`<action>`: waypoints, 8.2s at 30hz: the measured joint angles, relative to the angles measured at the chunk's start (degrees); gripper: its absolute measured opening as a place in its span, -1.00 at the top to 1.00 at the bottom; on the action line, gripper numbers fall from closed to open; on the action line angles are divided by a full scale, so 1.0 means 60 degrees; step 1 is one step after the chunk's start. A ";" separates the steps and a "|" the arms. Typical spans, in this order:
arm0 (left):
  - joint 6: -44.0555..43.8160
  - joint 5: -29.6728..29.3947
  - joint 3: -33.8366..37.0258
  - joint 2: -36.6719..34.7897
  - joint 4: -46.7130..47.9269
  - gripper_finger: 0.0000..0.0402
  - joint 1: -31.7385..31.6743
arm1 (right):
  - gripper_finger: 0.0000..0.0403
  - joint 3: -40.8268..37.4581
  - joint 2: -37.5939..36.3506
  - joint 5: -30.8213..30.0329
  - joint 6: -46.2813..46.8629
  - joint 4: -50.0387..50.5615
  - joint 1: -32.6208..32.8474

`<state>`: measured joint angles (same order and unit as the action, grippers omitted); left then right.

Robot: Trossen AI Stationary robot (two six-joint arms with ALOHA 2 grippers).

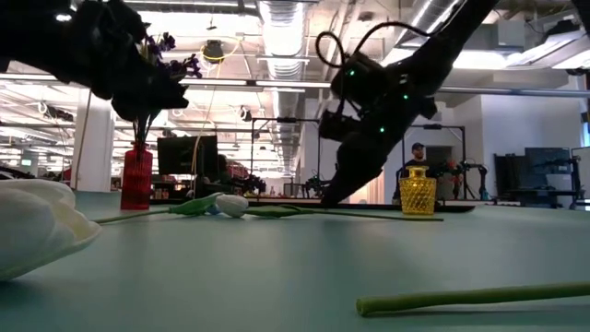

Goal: Sort flowers into vase by color
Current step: Put the top right white tulip into the yellow vase, then put the right white tulip into the yellow vase

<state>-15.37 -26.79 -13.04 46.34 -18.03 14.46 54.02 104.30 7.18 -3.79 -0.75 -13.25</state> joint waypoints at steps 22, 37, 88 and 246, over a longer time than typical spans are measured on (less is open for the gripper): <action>0.0993 -0.0155 -0.0004 0.0296 0.0131 0.27 -0.0062 | 0.89 0.0485 0.0373 -0.0254 0.0161 0.1661 0.0377; 0.0862 -0.0174 -0.0004 0.0296 0.0166 0.27 -0.0062 | 0.89 -0.2440 -0.4572 0.0937 0.0453 -0.2142 -0.1880; 0.1106 -0.0928 -0.0004 0.0296 0.0090 0.27 -0.0069 | 0.84 -0.3967 -0.4683 0.0103 -0.0082 -0.6622 -0.6172; 0.5113 0.2650 -0.3493 0.6190 -0.4154 0.27 -0.0437 | 0.90 0.2722 -0.3043 -0.9706 0.1538 1.2311 0.7809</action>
<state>15.31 -10.89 -34.00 83.48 -42.96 11.84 70.35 86.04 -51.06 5.44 73.12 33.60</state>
